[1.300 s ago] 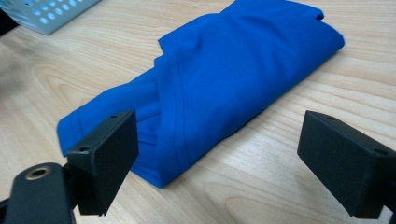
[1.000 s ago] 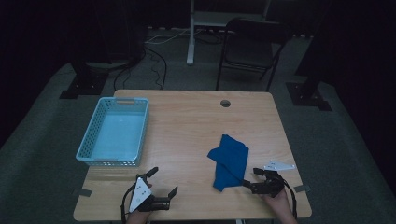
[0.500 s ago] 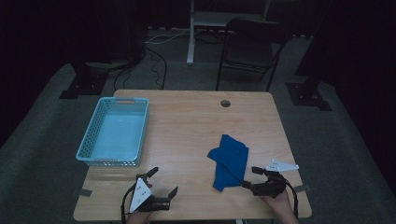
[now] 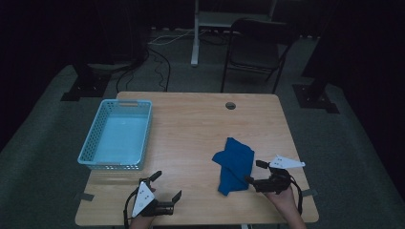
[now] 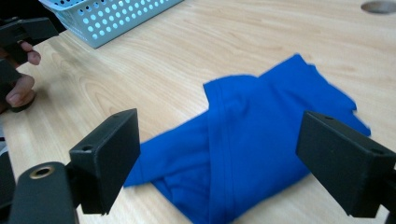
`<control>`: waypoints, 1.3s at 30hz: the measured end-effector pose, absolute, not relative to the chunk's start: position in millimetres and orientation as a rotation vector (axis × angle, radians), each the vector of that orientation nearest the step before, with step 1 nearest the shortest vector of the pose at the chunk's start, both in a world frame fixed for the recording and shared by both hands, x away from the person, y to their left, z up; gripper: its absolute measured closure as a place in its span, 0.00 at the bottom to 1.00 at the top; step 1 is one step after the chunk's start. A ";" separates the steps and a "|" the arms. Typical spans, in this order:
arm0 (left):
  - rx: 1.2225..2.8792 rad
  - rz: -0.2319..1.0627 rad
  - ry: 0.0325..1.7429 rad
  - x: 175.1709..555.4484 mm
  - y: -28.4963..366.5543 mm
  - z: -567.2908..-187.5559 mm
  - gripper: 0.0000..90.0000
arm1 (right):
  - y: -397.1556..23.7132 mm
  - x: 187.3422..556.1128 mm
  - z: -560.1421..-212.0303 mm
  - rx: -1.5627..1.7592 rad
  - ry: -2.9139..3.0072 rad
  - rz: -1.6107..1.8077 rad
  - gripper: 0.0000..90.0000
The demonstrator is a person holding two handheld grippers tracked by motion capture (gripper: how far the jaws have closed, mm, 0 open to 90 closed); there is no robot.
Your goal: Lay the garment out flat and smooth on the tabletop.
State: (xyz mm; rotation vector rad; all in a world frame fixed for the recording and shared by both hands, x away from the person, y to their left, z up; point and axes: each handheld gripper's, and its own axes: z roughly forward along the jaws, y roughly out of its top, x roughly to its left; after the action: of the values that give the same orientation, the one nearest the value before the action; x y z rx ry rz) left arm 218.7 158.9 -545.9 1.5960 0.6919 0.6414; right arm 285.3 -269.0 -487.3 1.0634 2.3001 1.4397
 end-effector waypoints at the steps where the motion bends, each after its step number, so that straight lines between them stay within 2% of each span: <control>1: 1.597 0.641 0.691 218.7 159.0 -545.9 0.01 | -264.9 288.6 -484.3 1.050 2.307 1.432 0.15; 13: 1.601 0.642 0.683 218.4 158.2 -546.0 0.01 | -231.4 323.0 -475.1 1.013 2.351 1.405 0.15; 25: 1.600 0.635 0.682 218.7 158.7 -545.9 0.01 | -189.6 350.3 -493.6 1.002 2.467 1.321 0.17; 28: 1.599 0.634 0.680 218.6 158.7 -546.0 0.01 | -181.3 356.3 -501.7 0.991 2.491 1.303 0.26; 39: 1.602 0.633 0.672 218.4 158.9 -546.0 0.01 | -159.0 375.2 -525.6 1.014 2.553 1.147 0.34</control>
State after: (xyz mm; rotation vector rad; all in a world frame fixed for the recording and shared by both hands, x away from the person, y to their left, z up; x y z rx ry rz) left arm 218.4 158.9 -546.0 1.6020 0.6722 0.6335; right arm 375.2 -159.0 -525.6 1.0139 2.5533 1.1467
